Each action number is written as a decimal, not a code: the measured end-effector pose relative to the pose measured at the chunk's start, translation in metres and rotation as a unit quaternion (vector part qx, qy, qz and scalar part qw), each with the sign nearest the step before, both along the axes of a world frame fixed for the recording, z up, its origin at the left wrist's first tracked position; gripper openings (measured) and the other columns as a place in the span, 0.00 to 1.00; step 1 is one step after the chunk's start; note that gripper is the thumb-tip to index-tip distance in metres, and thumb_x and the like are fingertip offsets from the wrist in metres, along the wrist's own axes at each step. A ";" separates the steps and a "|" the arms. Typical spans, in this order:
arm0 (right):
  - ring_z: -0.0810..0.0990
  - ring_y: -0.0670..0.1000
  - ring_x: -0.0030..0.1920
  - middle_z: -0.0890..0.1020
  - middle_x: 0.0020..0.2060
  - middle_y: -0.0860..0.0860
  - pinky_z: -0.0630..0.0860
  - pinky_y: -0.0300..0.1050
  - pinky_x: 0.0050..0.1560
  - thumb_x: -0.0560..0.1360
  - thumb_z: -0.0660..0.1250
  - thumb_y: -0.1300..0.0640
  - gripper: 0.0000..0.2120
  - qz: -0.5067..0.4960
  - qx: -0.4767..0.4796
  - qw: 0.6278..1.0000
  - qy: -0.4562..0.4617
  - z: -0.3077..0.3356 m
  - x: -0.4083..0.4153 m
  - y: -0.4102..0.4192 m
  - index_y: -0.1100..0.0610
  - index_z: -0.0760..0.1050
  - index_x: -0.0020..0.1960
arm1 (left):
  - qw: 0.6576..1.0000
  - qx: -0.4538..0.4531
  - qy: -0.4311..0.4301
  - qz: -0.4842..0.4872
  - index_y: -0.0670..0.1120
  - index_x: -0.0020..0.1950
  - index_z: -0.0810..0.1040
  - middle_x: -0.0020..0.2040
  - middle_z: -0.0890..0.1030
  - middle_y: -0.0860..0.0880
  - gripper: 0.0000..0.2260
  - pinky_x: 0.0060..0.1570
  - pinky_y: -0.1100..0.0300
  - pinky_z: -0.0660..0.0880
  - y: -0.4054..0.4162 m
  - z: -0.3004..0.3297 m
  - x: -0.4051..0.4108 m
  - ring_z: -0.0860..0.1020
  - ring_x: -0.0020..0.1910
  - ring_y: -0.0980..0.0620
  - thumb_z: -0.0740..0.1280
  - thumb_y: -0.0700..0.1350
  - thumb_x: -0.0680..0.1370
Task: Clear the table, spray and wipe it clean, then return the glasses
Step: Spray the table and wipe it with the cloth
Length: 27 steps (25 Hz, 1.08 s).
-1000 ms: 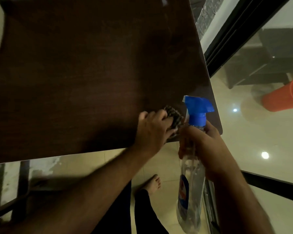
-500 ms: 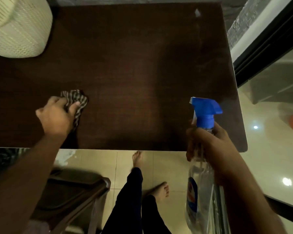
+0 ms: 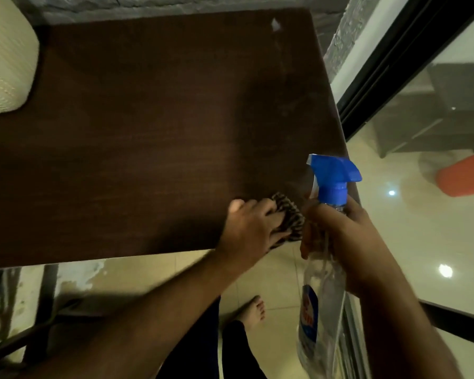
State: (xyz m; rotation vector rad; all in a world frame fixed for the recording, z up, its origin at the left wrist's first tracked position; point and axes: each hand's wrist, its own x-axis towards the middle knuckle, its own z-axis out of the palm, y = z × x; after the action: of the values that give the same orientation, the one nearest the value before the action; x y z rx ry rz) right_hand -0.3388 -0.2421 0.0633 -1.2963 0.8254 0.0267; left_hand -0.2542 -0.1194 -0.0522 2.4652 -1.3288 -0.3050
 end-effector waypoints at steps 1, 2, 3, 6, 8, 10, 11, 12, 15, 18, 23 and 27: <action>0.75 0.56 0.30 0.76 0.30 0.55 0.76 0.48 0.31 0.68 0.69 0.57 0.14 -0.015 -0.003 1.000 0.004 0.000 -0.007 -0.007 0.58 0.72 0.51 | 1.000 0.002 -0.023 -0.016 0.53 0.52 0.80 0.51 0.78 0.53 0.14 0.51 0.52 0.67 0.008 -0.004 0.007 0.78 0.47 0.51 0.61 0.57 0.73; 0.75 0.56 0.30 0.76 0.30 0.55 0.76 0.47 0.31 0.65 0.69 0.56 0.15 -0.028 -0.006 1.000 0.007 0.000 -0.015 -0.014 0.58 0.72 0.51 | 0.999 0.005 -0.046 -0.010 0.53 0.50 0.81 0.51 0.78 0.53 0.13 0.50 0.52 0.66 0.011 -0.009 0.022 0.78 0.47 0.50 0.63 0.58 0.74; 0.75 0.55 0.29 0.76 0.29 0.54 0.76 0.45 0.30 0.64 0.68 0.55 0.16 -0.036 -0.009 0.999 0.011 -0.001 -0.022 -0.017 0.58 0.71 0.50 | 0.998 0.008 -0.057 0.025 0.52 0.48 0.81 0.51 0.79 0.52 0.11 0.50 0.52 0.65 0.009 -0.012 0.042 0.79 0.47 0.48 0.65 0.57 0.75; 0.76 0.54 0.29 0.76 0.29 0.55 0.75 0.40 0.28 0.63 0.68 0.54 0.17 -0.050 -0.012 0.999 0.012 -0.005 -0.040 -0.021 0.59 0.71 0.49 | 0.977 0.001 -0.063 0.205 0.50 0.48 0.81 0.52 0.78 0.49 0.12 0.50 0.51 0.63 -0.045 -0.009 0.118 0.78 0.50 0.45 0.65 0.58 0.76; 0.75 0.54 0.28 0.76 0.29 0.55 0.75 0.40 0.28 0.64 0.68 0.55 0.17 -0.056 -0.001 0.998 0.005 -0.006 -0.044 -0.018 0.60 0.71 0.50 | 0.969 0.029 -0.053 0.238 0.51 0.53 0.80 0.56 0.77 0.48 0.14 0.53 0.50 0.64 -0.088 -0.003 0.130 0.77 0.53 0.45 0.63 0.59 0.77; 0.75 0.54 0.28 0.76 0.28 0.55 0.76 0.42 0.29 0.67 0.69 0.55 0.15 -0.066 0.008 0.998 0.004 -0.004 -0.044 -0.020 0.60 0.71 0.50 | 0.983 0.042 -0.040 0.175 0.51 0.55 0.79 0.57 0.76 0.49 0.15 0.55 0.49 0.66 -0.103 0.000 0.092 0.77 0.53 0.47 0.62 0.59 0.78; 0.75 0.54 0.28 0.76 0.28 0.55 0.76 0.43 0.29 0.69 0.69 0.57 0.12 -0.071 0.014 0.997 0.005 -0.002 -0.044 -0.021 0.60 0.72 0.49 | 0.993 0.041 -0.025 0.110 0.52 0.55 0.78 0.57 0.77 0.50 0.15 0.54 0.50 0.66 -0.089 -0.002 0.056 0.77 0.52 0.48 0.61 0.59 0.77; 0.74 0.54 0.28 0.76 0.28 0.55 0.76 0.44 0.30 0.71 0.69 0.59 0.10 -0.077 0.023 0.997 0.006 0.001 -0.044 -0.024 0.60 0.72 0.49 | 0.998 0.036 -0.016 0.043 0.53 0.55 0.78 0.56 0.77 0.51 0.14 0.53 0.51 0.66 -0.064 -0.005 0.018 0.77 0.51 0.50 0.61 0.59 0.77; 0.75 0.54 0.28 0.76 0.28 0.55 0.77 0.45 0.32 0.68 0.70 0.56 0.15 -0.087 0.033 0.996 0.013 0.004 -0.046 -0.037 0.59 0.72 0.51 | 0.998 -0.033 -0.025 -0.043 0.53 0.49 0.80 0.49 0.78 0.53 0.14 0.45 0.55 0.64 -0.007 -0.010 -0.001 0.78 0.43 0.50 0.62 0.59 0.73; 0.76 0.51 0.27 0.77 0.27 0.54 0.77 0.40 0.30 0.62 0.68 0.54 0.18 -0.083 0.016 0.996 0.034 -0.001 -0.038 -0.047 0.60 0.72 0.49 | 0.993 -0.029 -0.108 0.042 0.51 0.42 0.80 0.46 0.80 0.50 0.14 0.46 0.51 0.66 -0.040 -0.022 0.086 0.79 0.41 0.46 0.61 0.59 0.74; 0.76 0.54 0.29 0.77 0.30 0.56 0.77 0.46 0.34 0.70 0.71 0.59 0.11 -0.058 0.058 0.996 0.046 -0.005 0.012 -0.049 0.56 0.74 0.51 | 0.983 0.006 -0.118 0.142 0.50 0.49 0.80 0.53 0.78 0.49 0.15 0.50 0.50 0.65 -0.132 -0.016 0.214 0.78 0.50 0.46 0.62 0.60 0.77; 0.76 0.54 0.28 0.76 0.29 0.56 0.77 0.48 0.34 0.61 0.71 0.54 0.19 -0.026 0.068 0.997 0.041 0.001 0.072 -0.058 0.52 0.74 0.52 | 0.978 0.026 -0.120 0.171 0.51 0.56 0.78 0.58 0.76 0.48 0.16 0.54 0.48 0.65 -0.189 -0.013 0.272 0.77 0.53 0.47 0.60 0.59 0.79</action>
State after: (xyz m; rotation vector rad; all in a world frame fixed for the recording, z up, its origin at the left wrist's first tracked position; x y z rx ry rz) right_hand -0.2665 -0.3006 0.0640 -1.1517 0.9109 0.0931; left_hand 0.0178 -0.3083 -0.0647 2.7842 -0.9587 0.0445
